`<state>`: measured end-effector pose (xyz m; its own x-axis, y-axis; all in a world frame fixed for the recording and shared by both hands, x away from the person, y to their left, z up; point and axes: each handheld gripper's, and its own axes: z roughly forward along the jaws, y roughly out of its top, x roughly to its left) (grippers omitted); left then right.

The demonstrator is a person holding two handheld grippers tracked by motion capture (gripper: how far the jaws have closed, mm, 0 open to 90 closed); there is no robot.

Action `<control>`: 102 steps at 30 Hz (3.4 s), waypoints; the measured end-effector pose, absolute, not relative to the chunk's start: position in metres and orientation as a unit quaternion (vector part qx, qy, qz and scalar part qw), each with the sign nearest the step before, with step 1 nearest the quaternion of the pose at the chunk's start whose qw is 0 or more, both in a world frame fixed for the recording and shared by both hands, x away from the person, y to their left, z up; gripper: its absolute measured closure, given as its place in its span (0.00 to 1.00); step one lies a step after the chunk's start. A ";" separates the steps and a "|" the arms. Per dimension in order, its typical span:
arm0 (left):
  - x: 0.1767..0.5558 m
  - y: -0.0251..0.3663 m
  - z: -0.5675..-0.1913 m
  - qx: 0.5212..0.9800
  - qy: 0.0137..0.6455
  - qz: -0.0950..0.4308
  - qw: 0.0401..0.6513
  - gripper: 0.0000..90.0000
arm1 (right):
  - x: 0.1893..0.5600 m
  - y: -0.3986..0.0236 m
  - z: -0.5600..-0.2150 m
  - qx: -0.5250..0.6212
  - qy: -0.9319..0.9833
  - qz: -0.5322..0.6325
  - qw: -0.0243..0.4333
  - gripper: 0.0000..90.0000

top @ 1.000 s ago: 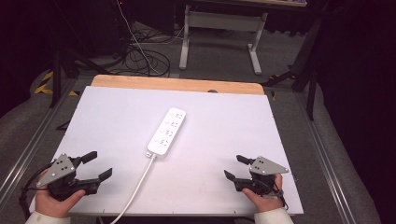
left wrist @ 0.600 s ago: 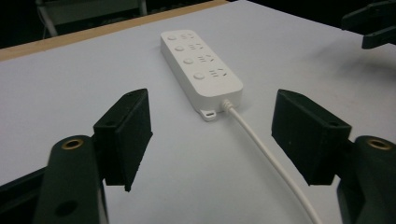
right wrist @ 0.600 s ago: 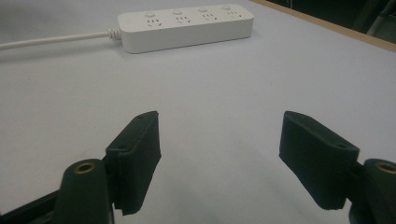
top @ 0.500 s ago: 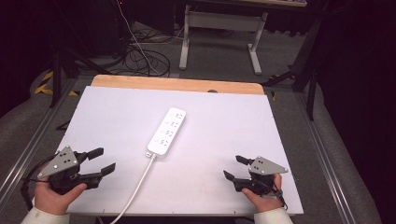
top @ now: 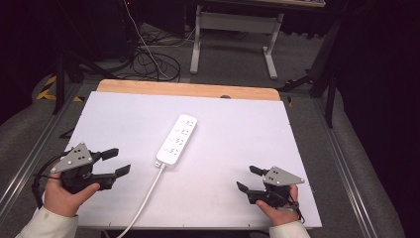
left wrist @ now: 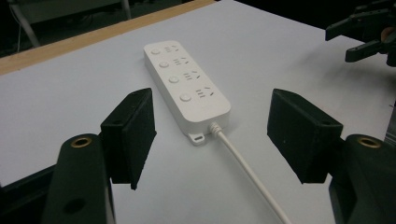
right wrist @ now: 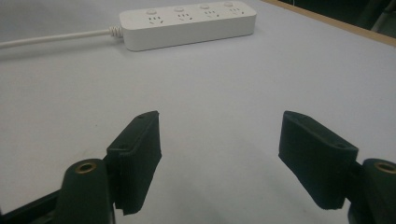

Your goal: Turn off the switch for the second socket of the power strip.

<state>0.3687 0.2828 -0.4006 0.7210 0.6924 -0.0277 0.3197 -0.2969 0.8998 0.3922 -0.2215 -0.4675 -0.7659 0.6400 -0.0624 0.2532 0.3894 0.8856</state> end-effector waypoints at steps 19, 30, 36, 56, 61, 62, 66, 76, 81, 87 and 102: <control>0.403 0.256 -0.386 0.793 0.312 0.173 0.493 0.40 | 0.392 -0.221 -0.468 0.272 0.812 0.477 0.199 0.34; 0.424 0.241 -0.384 0.797 0.309 0.171 0.490 0.41 | 0.392 -0.221 -0.469 0.272 0.813 0.476 0.197 0.34; 0.432 0.232 -0.383 0.804 0.305 0.166 0.483 0.41 | 0.392 -0.221 -0.469 0.270 0.814 0.476 0.197 0.34; 0.470 0.200 -0.403 0.816 0.310 0.159 0.462 0.48 | 0.393 -0.221 -0.470 0.269 0.815 0.477 0.192 0.35; 0.481 0.199 -0.410 0.813 0.317 0.160 0.461 0.54 | 0.393 -0.221 -0.470 0.270 0.815 0.477 0.189 0.35; 0.483 0.198 -0.412 0.811 0.321 0.159 0.462 0.54 | 0.393 -0.221 -0.470 0.270 0.815 0.477 0.189 0.35; 0.493 0.196 -0.421 0.806 0.323 0.158 0.471 0.68 | 0.393 -0.221 -0.470 0.269 0.816 0.476 0.189 0.35; 0.505 0.192 -0.433 0.803 0.341 0.151 0.465 0.92 | 0.394 -0.222 -0.471 0.267 0.817 0.477 0.186 0.35; 0.509 0.188 -0.439 0.799 0.348 0.137 0.470 1.00 | 0.393 -0.222 -0.471 0.266 0.817 0.477 0.185 0.36; 0.515 0.186 -0.447 0.803 0.356 0.135 0.458 1.00 | 0.393 -0.222 -0.471 0.265 0.817 0.478 0.184 0.36; 0.524 0.177 -0.460 0.818 0.364 0.153 0.417 1.00 | 0.393 -0.221 -0.472 0.262 0.819 0.477 0.181 0.36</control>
<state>0.5237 0.1769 -0.4603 0.6877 0.7240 -0.0533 0.4683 -0.3864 0.7946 0.3932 -0.2214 -0.4716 -0.7975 0.6015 -0.0471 0.2557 0.4077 0.8766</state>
